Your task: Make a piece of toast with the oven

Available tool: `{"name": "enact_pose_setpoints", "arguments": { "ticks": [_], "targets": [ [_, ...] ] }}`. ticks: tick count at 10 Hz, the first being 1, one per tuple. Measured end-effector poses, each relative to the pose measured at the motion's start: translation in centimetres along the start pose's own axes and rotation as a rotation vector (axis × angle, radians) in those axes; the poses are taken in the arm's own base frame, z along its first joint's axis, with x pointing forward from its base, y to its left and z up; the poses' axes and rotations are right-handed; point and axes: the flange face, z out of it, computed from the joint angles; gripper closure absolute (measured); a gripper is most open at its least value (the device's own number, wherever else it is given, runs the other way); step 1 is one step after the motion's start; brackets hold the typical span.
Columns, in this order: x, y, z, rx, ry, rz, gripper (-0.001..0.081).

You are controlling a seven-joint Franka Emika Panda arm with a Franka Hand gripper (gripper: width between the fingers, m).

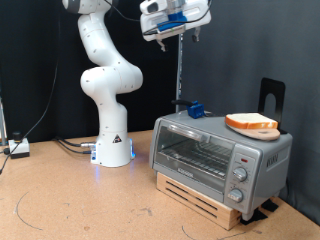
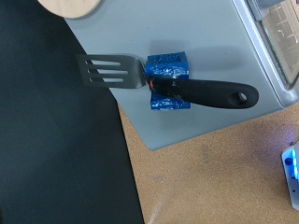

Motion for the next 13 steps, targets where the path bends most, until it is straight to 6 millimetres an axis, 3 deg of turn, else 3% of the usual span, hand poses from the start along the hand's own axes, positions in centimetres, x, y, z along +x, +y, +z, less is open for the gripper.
{"name": "enact_pose_setpoints", "arguments": {
  "ticks": [1,3,5,7,13],
  "targets": [
    [0.1,0.0,-0.1,0.020,0.010,0.010,-0.0003],
    [0.4,0.1,0.5,0.020,0.021,-0.185,-0.0003],
    [2.6,-0.6,2.3,-0.081,0.112,-0.378,-0.0003],
    [4.3,-2.1,3.9,-0.106,0.205,-0.328,-0.0003],
    [4.6,-1.4,3.6,0.123,0.127,-0.485,-0.0003]
  ]
}}
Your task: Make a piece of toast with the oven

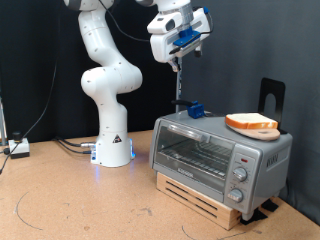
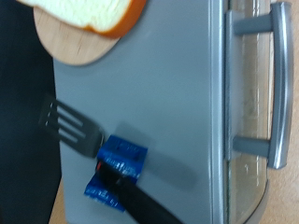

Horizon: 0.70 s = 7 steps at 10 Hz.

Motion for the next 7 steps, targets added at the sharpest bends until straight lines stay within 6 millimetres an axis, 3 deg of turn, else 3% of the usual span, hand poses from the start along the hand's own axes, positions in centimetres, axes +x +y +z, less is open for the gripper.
{"name": "enact_pose_setpoints", "arguments": {
  "ticks": [3,7],
  "targets": [
    [0.7,1.5,2.6,-0.037,0.048,0.048,-0.0003],
    [1.3,2.3,2.5,0.120,-0.089,-0.020,-0.0003]
  ]
}}
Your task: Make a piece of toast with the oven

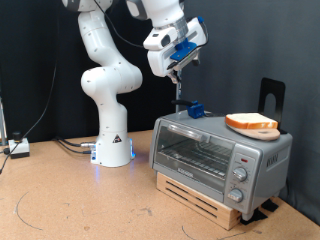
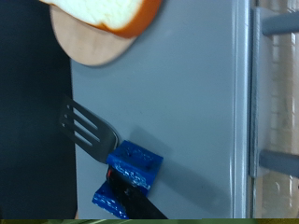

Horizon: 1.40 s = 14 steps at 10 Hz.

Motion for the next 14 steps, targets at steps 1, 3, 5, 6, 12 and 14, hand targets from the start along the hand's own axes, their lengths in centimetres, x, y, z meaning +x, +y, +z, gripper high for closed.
{"name": "enact_pose_setpoints", "arguments": {
  "ticks": [1,3,5,6,12,14],
  "targets": [
    [0.7,0.6,0.1,0.010,-0.004,-0.011,-0.0003],
    [1.8,2.1,0.9,0.004,-0.020,-0.030,-0.0003],
    [2.8,3.7,1.3,-0.014,-0.019,-0.041,-0.0003],
    [3.3,4.6,1.3,-0.023,-0.013,-0.042,-0.0003],
    [3.9,6.3,1.8,0.033,0.011,-0.076,-0.0003],
    [4.0,7.8,3.5,0.052,0.049,-0.087,-0.0003]
  ]
}}
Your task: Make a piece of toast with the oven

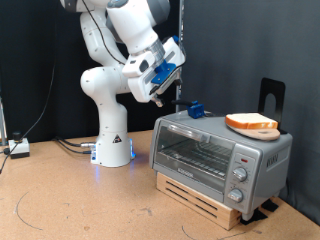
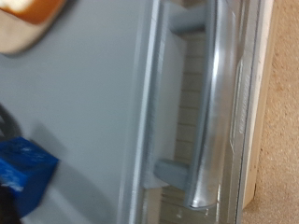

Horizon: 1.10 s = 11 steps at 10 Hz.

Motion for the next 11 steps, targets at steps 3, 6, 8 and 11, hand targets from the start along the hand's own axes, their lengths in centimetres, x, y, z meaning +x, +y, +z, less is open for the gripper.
{"name": "enact_pose_setpoints", "arguments": {
  "ticks": [3,6,8,11],
  "targets": [
    [0.1,3.2,3.5,-0.054,0.008,0.052,-0.0003],
    [0.1,3.6,4.2,-0.060,-0.004,0.058,-0.0003],
    [-0.2,3.9,5.3,-0.084,-0.018,0.063,-0.0003],
    [0.0,4.6,8.3,-0.129,0.012,0.078,-0.0003]
  ]
}}
